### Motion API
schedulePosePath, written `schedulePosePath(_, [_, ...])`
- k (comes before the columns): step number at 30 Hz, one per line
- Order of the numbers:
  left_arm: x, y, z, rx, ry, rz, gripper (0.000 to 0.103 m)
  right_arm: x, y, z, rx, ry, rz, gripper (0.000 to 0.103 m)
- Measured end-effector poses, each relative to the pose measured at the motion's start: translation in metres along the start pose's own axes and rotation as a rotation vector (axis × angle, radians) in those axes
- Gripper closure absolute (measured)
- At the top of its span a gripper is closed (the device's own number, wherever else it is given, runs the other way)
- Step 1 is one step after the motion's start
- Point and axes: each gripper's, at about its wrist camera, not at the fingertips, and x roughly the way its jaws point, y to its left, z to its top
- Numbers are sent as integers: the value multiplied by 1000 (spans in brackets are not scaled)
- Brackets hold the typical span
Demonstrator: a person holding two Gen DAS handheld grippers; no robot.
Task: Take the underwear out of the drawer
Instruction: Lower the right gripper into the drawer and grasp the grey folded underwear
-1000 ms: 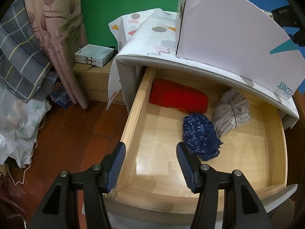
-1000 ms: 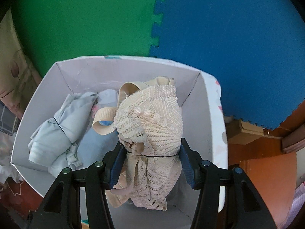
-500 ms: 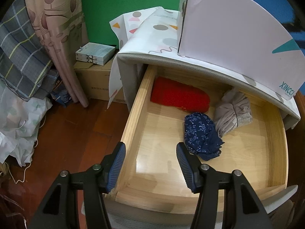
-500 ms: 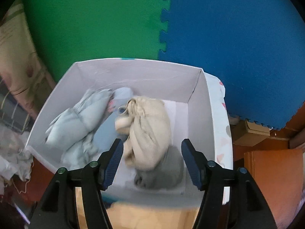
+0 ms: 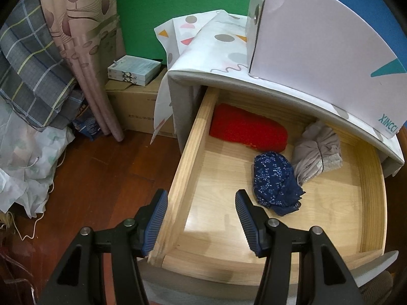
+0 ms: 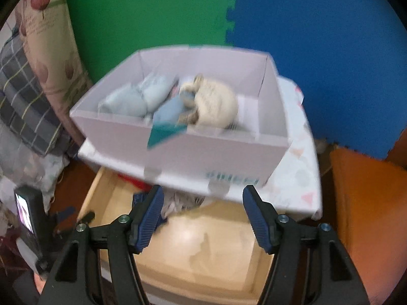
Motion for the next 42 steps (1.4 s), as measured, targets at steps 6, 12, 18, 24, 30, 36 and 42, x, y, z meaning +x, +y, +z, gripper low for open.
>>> schedulePosePath(6, [0, 2, 0, -2, 0, -4, 46, 47, 14, -37, 23, 84, 34, 44])
schedulePosePath(12, [-1, 6, 1, -12, -1, -13, 46, 87, 23, -44, 94, 120, 25, 47])
schedulePosePath(18, [1, 9, 0, -19, 4, -18, 46, 114, 28, -45, 84, 155, -3, 47])
schedulePosePath(24, [2, 10, 0, -26, 10, -23, 46, 136, 40, -42, 15, 179, -50, 46])
schedulePosePath(30, [2, 13, 0, -38, 13, -29, 46, 158, 44, -41, 27, 208, -60, 46])
schedulePosePath(36, [3, 14, 0, -42, 19, -34, 46, 175, 53, -35, -4, 250, -90, 46])
schedulePosePath(42, [4, 15, 1, -48, 23, -39, 46, 182, 56, -33, -9, 264, -127, 45])
